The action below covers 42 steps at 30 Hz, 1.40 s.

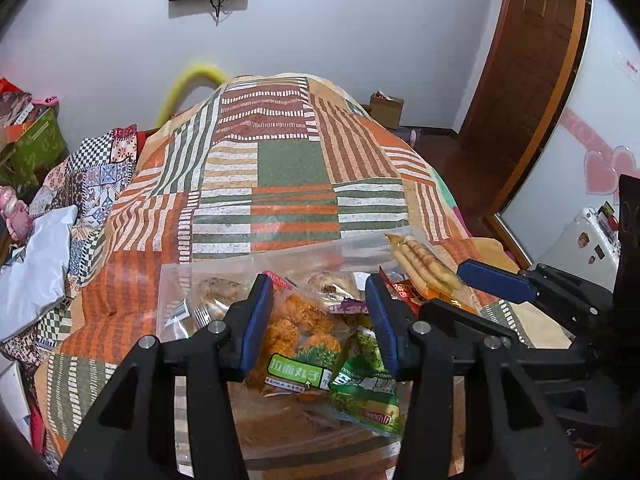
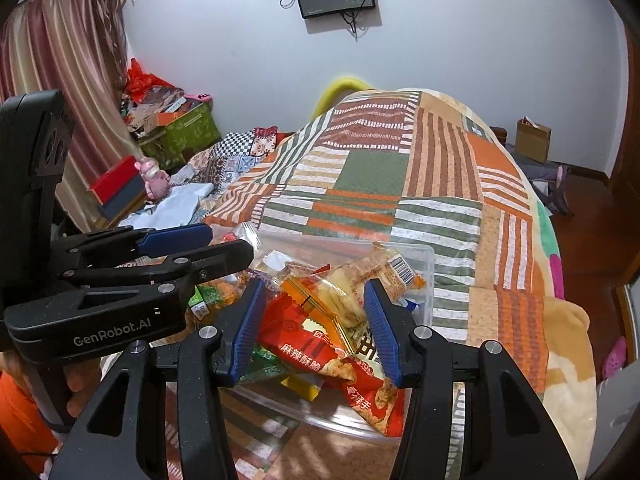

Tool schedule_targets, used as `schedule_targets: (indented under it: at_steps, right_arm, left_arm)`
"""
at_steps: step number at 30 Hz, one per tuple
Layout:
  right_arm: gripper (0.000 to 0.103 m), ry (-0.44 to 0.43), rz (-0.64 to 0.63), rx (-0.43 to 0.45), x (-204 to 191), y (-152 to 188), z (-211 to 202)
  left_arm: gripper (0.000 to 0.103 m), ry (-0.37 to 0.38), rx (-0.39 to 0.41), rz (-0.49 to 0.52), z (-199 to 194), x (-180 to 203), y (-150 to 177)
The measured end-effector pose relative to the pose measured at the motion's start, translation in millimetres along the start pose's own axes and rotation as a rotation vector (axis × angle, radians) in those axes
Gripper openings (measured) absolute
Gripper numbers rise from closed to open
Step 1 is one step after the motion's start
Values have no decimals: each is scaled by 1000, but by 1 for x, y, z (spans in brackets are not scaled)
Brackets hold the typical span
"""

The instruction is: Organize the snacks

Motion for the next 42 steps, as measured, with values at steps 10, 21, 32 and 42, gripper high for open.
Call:
schedule_targets:
  at_steps: [10, 21, 32, 42]
  right_arm:
    - [47, -12, 5, 60, -6, -12, -29]
    - [47, 11, -36, 145, -26, -14, -87]
    - [70, 11, -79, 263, -57, -6, -155]
    - [92, 42, -94, 336, -68, 7, -182]
  left_arm:
    - [47, -8, 34, 8, -26, 0, 6]
    - [49, -9, 181, -14, -102, 4, 10]
    - [90, -68, 410, 24, -203, 20, 27]
    - [102, -97, 502, 54, -246, 29, 48]
Point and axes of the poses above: each gripper's, at about its wrist camera, not at the fingertips, and z roughly the way its jaws point, x to its right, y to its underside, the point moved 10 cm from there along z, roughly the way its jaws point, and after that the axes turned 2 degrees about -x, right-handed, at the moved point
